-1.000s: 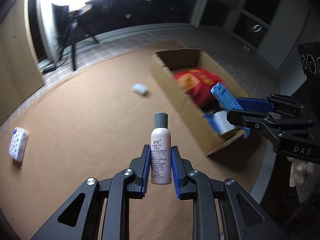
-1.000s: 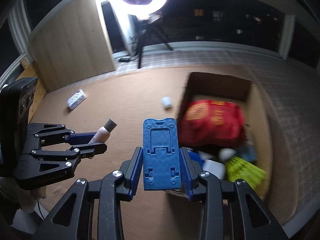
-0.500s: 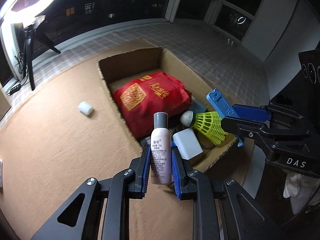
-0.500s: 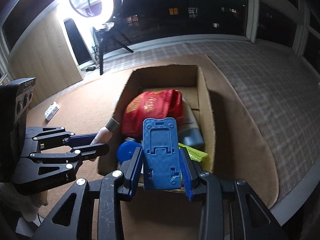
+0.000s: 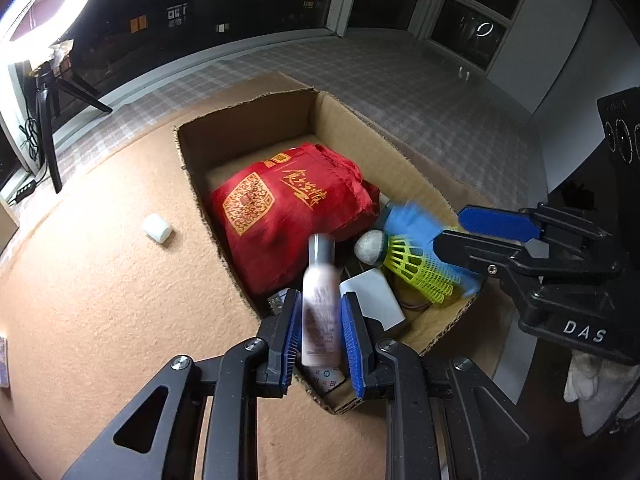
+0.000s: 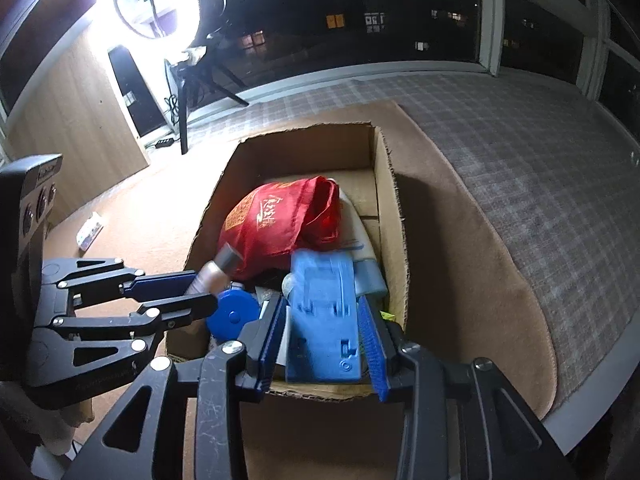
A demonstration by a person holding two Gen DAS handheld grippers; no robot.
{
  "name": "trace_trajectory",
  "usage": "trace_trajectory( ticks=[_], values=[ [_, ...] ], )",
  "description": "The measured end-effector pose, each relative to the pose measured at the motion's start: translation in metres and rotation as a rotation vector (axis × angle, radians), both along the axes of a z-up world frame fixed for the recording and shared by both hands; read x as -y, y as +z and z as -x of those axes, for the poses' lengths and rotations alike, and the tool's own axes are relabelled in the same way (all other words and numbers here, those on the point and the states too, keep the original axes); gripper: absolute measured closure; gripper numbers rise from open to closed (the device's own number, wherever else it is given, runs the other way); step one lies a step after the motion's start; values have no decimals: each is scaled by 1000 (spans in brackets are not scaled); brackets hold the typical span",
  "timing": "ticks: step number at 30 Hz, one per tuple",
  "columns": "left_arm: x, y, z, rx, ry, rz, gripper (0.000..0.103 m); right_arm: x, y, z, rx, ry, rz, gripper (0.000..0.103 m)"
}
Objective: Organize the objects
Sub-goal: 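Open both tools to release the bottle and the stand into the box, then move both tools away from the box toward the tissue pack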
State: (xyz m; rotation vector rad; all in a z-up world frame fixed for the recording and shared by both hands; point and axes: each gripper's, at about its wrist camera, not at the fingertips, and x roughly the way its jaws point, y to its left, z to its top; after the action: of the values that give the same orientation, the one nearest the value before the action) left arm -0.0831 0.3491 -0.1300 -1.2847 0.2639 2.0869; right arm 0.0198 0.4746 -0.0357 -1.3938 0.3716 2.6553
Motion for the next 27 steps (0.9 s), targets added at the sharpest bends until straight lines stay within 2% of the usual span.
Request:
trace_trajectory(
  ticks=[9, 15, 21, 27],
  values=[
    [23, 15, -4, -28, 22, -17, 75, 4, 4, -2, -3, -25, 28, 59],
    [59, 26, -4, -41, 73, -23, 75, 24, 10, 7, -9, -1, 32, 55],
    [126, 36, 5, -43, 180, -15, 74, 62, 19, 27, -38, 70, 74, 54],
    [221, 41, 13, -41, 323, 6, 70, 112, 31, 57, -80, 157, 92, 54]
  ],
)
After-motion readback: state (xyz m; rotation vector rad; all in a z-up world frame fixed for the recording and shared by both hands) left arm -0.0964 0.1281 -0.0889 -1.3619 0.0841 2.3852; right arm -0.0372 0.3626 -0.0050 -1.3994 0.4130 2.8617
